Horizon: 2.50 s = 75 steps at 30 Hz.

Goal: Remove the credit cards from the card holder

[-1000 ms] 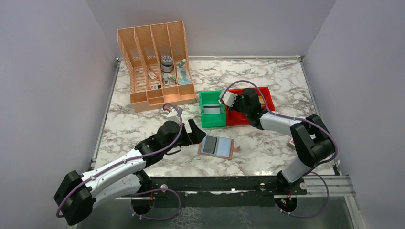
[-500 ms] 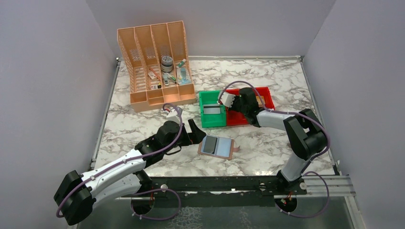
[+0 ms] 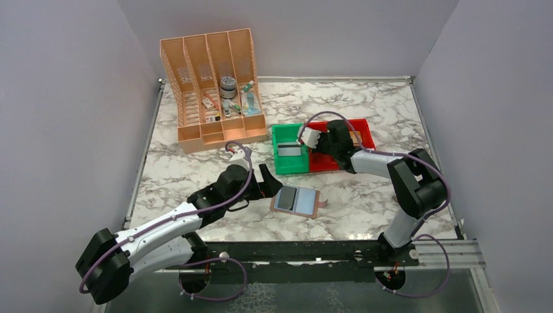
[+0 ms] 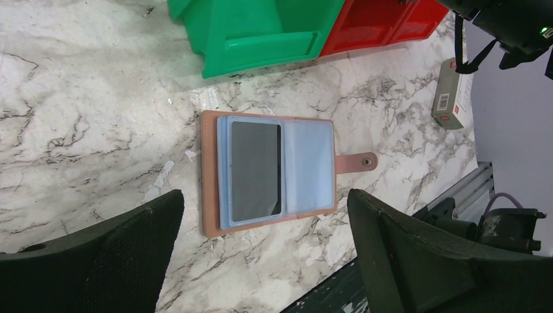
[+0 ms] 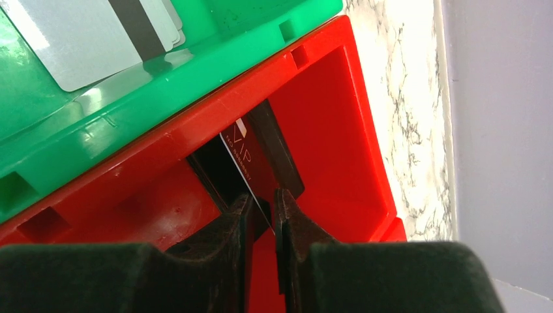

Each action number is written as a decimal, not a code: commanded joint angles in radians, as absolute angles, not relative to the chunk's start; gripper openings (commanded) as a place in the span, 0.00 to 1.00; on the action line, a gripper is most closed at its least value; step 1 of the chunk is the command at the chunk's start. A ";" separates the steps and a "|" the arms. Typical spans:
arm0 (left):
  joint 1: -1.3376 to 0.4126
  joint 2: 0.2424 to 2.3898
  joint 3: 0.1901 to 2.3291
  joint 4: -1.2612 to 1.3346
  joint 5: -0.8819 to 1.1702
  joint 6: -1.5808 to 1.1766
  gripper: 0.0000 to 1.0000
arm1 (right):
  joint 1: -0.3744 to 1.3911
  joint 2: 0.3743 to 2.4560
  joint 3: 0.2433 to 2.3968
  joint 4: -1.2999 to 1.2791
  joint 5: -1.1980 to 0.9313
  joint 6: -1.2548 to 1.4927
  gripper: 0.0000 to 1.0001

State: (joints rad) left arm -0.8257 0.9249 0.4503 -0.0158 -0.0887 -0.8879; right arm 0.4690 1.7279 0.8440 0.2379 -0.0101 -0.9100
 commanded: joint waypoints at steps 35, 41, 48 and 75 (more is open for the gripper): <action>-0.821 0.989 0.492 0.026 -0.003 -0.886 0.99 | 0.438 1.760 0.914 0.133 -0.092 -0.852 0.29; -0.821 0.992 0.495 0.026 -0.001 -0.887 0.99 | 0.439 1.710 0.914 0.186 -0.076 -0.778 0.30; -0.821 0.994 0.497 0.029 -0.007 -0.887 0.99 | 0.439 1.501 0.804 0.352 -0.106 -0.471 0.36; -0.813 0.887 0.472 -0.062 -0.177 -0.927 0.99 | 0.440 1.262 0.567 0.071 -0.575 0.529 0.58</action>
State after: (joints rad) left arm -0.8181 0.9112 0.4644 -0.0414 -0.1387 -0.9112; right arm 0.4385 1.2175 0.5789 0.0120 -0.4164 0.4728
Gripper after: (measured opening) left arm 0.992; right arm 0.554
